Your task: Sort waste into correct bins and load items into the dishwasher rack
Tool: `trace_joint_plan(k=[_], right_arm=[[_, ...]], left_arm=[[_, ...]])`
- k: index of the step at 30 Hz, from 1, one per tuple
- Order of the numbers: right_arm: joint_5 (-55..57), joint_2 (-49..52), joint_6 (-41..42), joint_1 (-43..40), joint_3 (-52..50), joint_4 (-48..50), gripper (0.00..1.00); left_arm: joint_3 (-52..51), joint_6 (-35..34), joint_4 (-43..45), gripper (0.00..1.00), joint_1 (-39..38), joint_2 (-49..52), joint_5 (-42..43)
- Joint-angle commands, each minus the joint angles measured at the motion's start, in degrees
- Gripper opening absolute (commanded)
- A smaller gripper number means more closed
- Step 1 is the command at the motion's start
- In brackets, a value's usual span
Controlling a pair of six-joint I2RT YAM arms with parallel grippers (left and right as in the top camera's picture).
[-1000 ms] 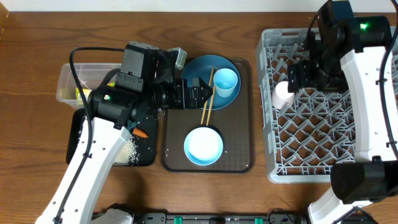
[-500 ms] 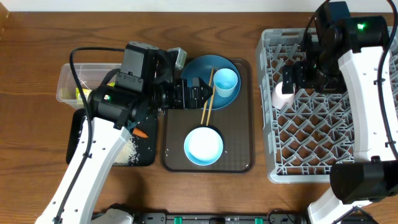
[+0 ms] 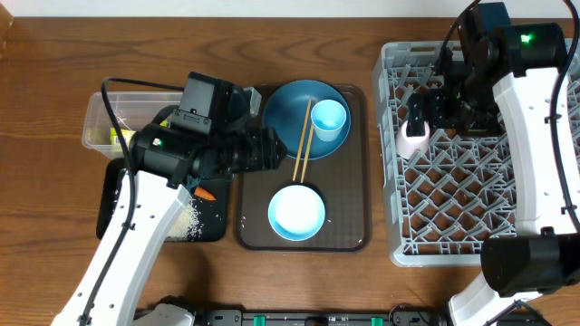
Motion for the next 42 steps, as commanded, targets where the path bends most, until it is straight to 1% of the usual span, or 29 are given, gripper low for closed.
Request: trace_joint_plan(k=[1, 3, 5, 6, 10, 13, 15, 20, 22, 24, 28, 33, 36, 37, 42], right_arm=[[-0.66, -0.22, 0.17, 0.55, 0.59, -0.02, 0.99], [-0.68, -0.2, 0.2, 0.55, 0.59, -0.24, 0.99], [-0.66, -0.2, 0.17, 0.55, 0.59, -0.66, 0.99], [-0.66, -0.2, 0.15, 0.55, 0.59, -0.66, 0.99], [-0.63, -0.2, 0.15, 0.55, 0.59, -0.66, 0.99], [-0.66, -0.2, 0.42, 0.55, 0.59, -0.57, 0.99], [-0.66, -0.2, 0.79, 0.55, 0.59, -0.52, 0.99], [-0.68, -0.2, 0.79, 0.55, 0.46, -0.61, 0.99], [-0.66, -0.2, 0.79, 0.61, 0.37, -0.48, 0.99], [-0.63, -0.2, 0.76, 0.59, 0.37, -0.5, 0.99], [-0.66, -0.2, 0.76, 0.81, 0.37, -0.52, 0.99], [-0.63, -0.2, 0.76, 1.2, 0.35, -0.48, 0.99], [-0.63, -0.2, 0.76, 1.25, 0.35, -0.52, 0.99], [-0.63, -0.2, 0.76, 1.27, 0.35, -0.52, 0.99], [-0.63, -0.2, 0.76, 1.29, 0.35, -0.31, 0.99]], left_arm=[[-0.57, -2.84, 4.15, 0.62, -2.29, 1.31, -4.26], [-0.57, -5.53, 7.96, 0.62, -4.04, 2.8, -6.93], [-0.57, -8.13, 11.58, 0.57, -5.68, 5.14, -8.92], [-0.57, -9.2, 13.81, 0.57, -6.54, 6.75, -9.42], [-0.57, -10.23, 23.52, 0.57, -8.37, 13.79, -9.4], [-0.57, -13.11, 29.46, 0.57, -8.52, 19.02, -9.35], [-0.57, -14.58, 30.93, 0.57, -8.5, 21.68, -9.4], [-0.57, -14.82, 36.13, 0.54, -8.5, 27.69, -9.81], [-0.57, -15.5, 37.18, 0.47, -8.5, 29.05, -9.84], [-0.57, -16.22, 37.27, 0.42, -8.5, 30.03, -10.29], [-0.59, -16.22, 37.07, 0.41, -8.98, 31.85, -13.51], [-0.57, -16.24, 37.09, 0.4, -8.98, 32.72, -13.88], [-0.57, -16.26, 37.09, 0.32, -9.01, 32.72, -13.88], [-0.59, -16.26, 36.98, 0.31, -9.03, 32.76, -13.88], [-0.59, -16.22, 36.68, 0.31, -9.16, 33.55, -14.16]])
